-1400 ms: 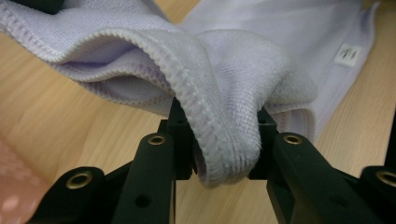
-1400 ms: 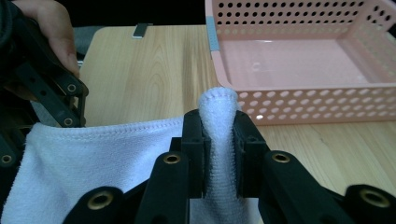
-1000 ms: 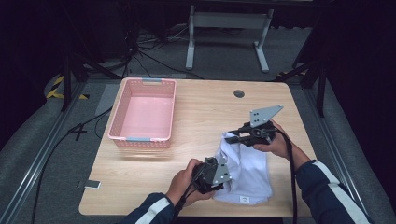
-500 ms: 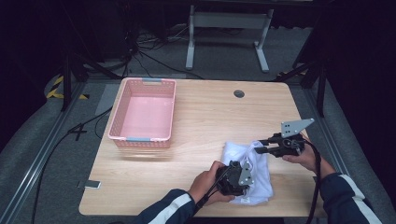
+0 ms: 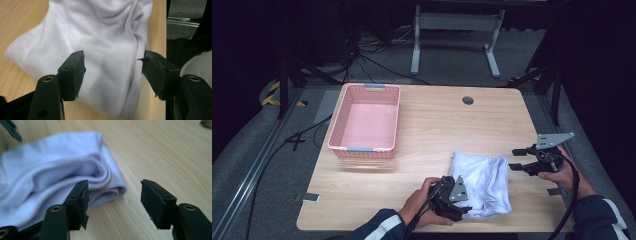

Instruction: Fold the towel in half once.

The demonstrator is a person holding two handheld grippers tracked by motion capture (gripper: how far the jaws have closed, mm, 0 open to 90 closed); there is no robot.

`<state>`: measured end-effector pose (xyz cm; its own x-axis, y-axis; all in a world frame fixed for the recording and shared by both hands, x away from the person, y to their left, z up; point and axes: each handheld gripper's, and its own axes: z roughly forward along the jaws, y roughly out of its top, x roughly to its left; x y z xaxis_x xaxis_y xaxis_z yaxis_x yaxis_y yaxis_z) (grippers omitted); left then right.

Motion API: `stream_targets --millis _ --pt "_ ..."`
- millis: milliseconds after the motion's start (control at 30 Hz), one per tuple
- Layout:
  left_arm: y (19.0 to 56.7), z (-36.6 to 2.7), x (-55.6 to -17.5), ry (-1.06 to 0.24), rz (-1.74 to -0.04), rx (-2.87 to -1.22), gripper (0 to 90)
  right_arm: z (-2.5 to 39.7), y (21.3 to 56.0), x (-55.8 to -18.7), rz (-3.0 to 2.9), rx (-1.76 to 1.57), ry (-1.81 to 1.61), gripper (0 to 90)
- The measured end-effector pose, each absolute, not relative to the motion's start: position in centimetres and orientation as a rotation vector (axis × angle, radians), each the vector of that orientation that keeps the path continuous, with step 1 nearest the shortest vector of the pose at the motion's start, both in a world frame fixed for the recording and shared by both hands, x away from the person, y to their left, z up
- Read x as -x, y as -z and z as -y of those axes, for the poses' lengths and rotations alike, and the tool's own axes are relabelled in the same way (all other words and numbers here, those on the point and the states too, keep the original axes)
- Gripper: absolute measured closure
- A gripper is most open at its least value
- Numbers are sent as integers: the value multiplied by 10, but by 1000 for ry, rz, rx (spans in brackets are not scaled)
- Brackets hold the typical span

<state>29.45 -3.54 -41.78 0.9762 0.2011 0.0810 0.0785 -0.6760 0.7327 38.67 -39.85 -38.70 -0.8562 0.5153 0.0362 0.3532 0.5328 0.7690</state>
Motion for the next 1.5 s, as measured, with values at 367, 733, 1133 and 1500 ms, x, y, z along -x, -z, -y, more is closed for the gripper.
stream_targets --millis 367,733,1133,1500 --pt "443 31 -291 -136 -173 -2363 565 325 377 -360 -2506 -766 -1159 400" --pt "450 30 -293 -84 -198 -2353 474 341 431 -381 -2600 -1047 -865 353" --pt "446 13 -299 -199 -383 -2287 235 327 397 -370 -2537 -812 -885 681" --pt "457 22 -300 -147 -392 -2338 208 314 382 -365 -2498 -638 -902 722"
